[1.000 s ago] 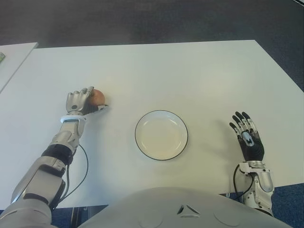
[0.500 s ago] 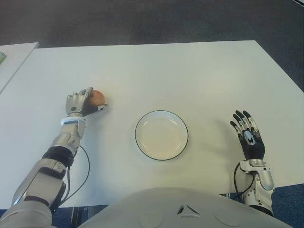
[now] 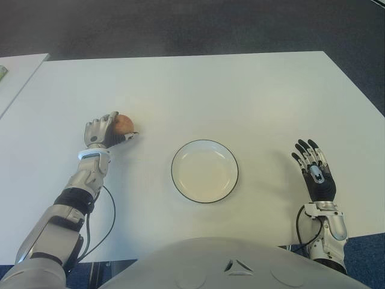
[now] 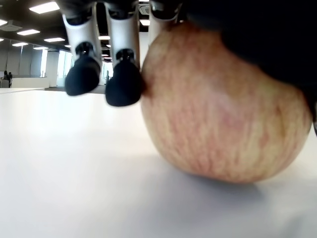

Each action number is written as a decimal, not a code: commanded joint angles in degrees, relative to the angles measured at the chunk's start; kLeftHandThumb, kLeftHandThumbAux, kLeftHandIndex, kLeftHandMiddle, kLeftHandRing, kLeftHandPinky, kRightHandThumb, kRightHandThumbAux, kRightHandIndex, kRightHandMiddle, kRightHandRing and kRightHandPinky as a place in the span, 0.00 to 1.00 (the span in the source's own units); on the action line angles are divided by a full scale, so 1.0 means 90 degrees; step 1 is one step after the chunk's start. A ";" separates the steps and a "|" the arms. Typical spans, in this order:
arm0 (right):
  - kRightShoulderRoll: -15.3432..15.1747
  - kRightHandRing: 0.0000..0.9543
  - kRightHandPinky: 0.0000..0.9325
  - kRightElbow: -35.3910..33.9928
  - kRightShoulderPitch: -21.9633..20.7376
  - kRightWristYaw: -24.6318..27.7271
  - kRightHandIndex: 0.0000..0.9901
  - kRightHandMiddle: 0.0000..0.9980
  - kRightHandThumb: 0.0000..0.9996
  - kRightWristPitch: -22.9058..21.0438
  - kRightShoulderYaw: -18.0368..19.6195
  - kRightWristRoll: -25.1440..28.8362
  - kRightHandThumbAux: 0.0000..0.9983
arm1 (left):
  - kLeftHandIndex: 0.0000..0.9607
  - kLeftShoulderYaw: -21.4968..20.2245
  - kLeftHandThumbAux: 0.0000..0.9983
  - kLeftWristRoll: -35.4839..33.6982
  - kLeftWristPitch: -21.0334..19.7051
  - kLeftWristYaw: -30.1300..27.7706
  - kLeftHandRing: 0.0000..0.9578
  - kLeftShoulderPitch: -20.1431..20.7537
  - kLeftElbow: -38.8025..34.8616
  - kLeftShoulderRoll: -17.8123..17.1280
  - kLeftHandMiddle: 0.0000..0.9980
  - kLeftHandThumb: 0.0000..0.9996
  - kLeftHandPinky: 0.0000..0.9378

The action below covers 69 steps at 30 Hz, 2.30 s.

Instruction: Put the apples into the plate.

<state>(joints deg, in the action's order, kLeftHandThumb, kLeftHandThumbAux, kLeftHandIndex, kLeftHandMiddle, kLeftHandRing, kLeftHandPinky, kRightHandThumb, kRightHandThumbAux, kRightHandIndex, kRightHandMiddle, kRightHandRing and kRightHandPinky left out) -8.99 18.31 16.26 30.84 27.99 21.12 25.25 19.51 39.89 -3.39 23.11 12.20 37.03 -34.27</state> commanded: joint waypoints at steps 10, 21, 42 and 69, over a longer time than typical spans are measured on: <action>0.0249 0.07 0.00 0.0482 0.0180 0.0057 0.02 0.13 0.14 -0.0185 -0.0065 0.0051 0.49 | 0.46 0.0160 0.70 -0.0129 -0.0359 -0.0690 0.78 -0.0697 -0.0166 0.0331 0.77 0.71 0.78; 0.0256 0.06 0.00 0.0476 0.0182 -0.0035 0.02 0.13 0.15 -0.0244 -0.0101 -0.0008 0.50 | 0.46 -0.0129 0.70 -0.0324 -0.0012 -0.0262 0.75 -0.0760 -0.0058 0.0518 0.75 0.72 0.74; 0.0336 0.06 0.00 0.0479 0.0165 -0.0140 0.01 0.12 0.14 -0.0198 -0.0167 -0.0076 0.52 | 0.46 -0.0246 0.70 0.0002 -0.0412 -0.0751 0.74 -0.0846 -0.1464 0.0004 0.74 0.72 0.75; 0.0384 0.07 0.00 0.0421 0.0263 -0.0358 0.02 0.13 0.15 -0.0208 -0.0321 -0.0226 0.51 | 0.46 -0.1735 0.70 0.0795 -0.0961 -0.2355 0.83 -0.1264 -0.6343 -0.0662 0.80 0.73 0.86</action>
<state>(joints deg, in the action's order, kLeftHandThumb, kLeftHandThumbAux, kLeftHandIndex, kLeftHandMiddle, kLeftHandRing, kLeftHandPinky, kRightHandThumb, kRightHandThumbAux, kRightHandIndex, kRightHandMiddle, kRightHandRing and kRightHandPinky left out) -8.25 18.46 15.67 28.18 29.01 19.95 24.34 4.94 46.34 -12.08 3.81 1.49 -17.66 -40.75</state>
